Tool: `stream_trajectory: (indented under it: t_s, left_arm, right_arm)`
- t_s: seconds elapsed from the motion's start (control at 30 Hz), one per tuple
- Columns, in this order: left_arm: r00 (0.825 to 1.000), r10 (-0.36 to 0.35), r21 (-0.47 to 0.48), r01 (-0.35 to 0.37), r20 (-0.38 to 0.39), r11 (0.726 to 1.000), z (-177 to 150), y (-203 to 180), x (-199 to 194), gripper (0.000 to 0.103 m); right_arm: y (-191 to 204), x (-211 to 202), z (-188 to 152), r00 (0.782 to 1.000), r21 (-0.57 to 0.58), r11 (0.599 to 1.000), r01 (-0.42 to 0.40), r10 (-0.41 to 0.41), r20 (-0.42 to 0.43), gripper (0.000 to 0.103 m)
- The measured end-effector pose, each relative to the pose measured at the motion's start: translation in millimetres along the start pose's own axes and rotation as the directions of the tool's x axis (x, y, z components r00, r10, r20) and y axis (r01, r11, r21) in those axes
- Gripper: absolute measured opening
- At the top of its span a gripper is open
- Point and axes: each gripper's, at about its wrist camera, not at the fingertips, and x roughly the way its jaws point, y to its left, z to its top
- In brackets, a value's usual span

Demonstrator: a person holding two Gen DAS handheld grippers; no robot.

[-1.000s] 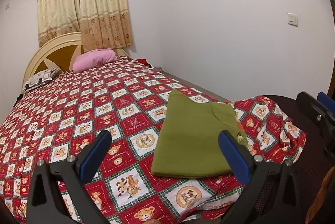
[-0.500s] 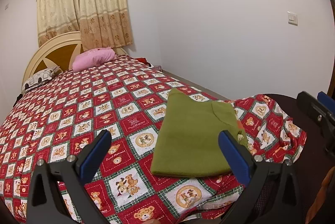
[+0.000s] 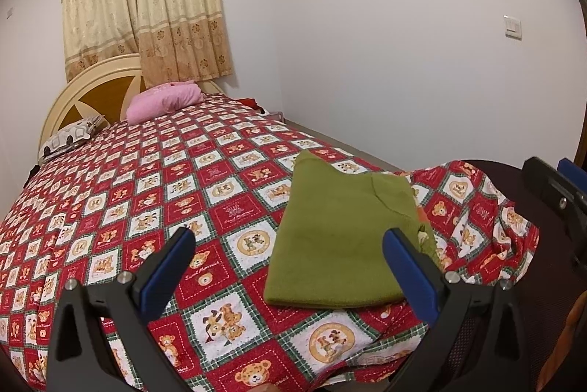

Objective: Fold small clothes

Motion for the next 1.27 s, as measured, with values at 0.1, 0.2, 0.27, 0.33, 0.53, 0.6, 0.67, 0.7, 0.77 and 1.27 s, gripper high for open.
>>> stream_trajectory:
  t_s: [0.1,0.2,0.27,0.33,0.53,0.6,0.67,0.7,0.77,1.27]
  left_arm:
    - [1.0,0.001,0.0,-0.001,0.0,1.0,-0.1,0.0,0.1,0.103]
    - [1.0,0.001,0.001,-0.001,0.0,1.0,-0.1,0.0,0.1,0.103]
    - [1.0,0.001,0.001,-0.001,0.0,1.0,-0.4,0.4,0.1,0.103]
    - [1.0,0.0,0.0,0.0,0.0,1.0,0.0,-0.2,-0.1,0.103]
    - [1.0,-0.006,-0.003,0.006,-0.007,1.0,-2.3,3.1,0.4,0.103]
    - [1.0,-0.006,-0.003,0.006,-0.007,1.0,-3.0,4.1,-0.3,0.103]
    - [1.0,-0.007,-0.002,0.007,-0.007,1.0,-3.1,4.4,-0.5,0.103]
    - [1.0,-0.005,-0.001,0.005,-0.008,1.0,-3.1,4.9,-0.2,0.103]
    - [1.0,0.0,-0.002,0.0,-0.01,1.0,-3.2,6.0,0.0,0.103]
    - [1.0,0.008,-0.005,-0.008,-0.025,1.0,-4.5,7.9,3.9,0.103]
  right_arm:
    - [-0.2,0.2,0.0,1.0,0.0,1.0,-0.001,0.001,-0.001,0.092]
    - [-0.4,0.2,0.1,1.0,0.0,1.0,0.0,0.0,0.001,0.092]
    - [-1.1,0.7,0.8,1.0,0.0,1.0,0.001,-0.001,0.002,0.092]
    - [-1.4,1.0,0.7,1.0,0.0,1.0,0.001,-0.001,0.0,0.092]
    - [-1.5,1.3,0.4,1.0,-0.002,1.0,0.004,-0.004,-0.009,0.092]
    - [-0.4,1.5,0.4,1.0,-0.004,1.0,0.005,-0.005,-0.01,0.092]
    - [0.0,1.6,0.5,1.0,-0.003,1.0,0.005,-0.005,-0.01,0.092]
    - [0.1,1.5,0.5,1.0,-0.003,1.0,0.005,-0.005,-0.01,0.092]
    - [0.1,1.6,0.5,1.0,-0.003,1.0,0.005,-0.005,-0.01,0.092]
    - [-1.1,3.9,-1.2,1.0,0.002,1.0,0.011,-0.011,-0.02,0.092]
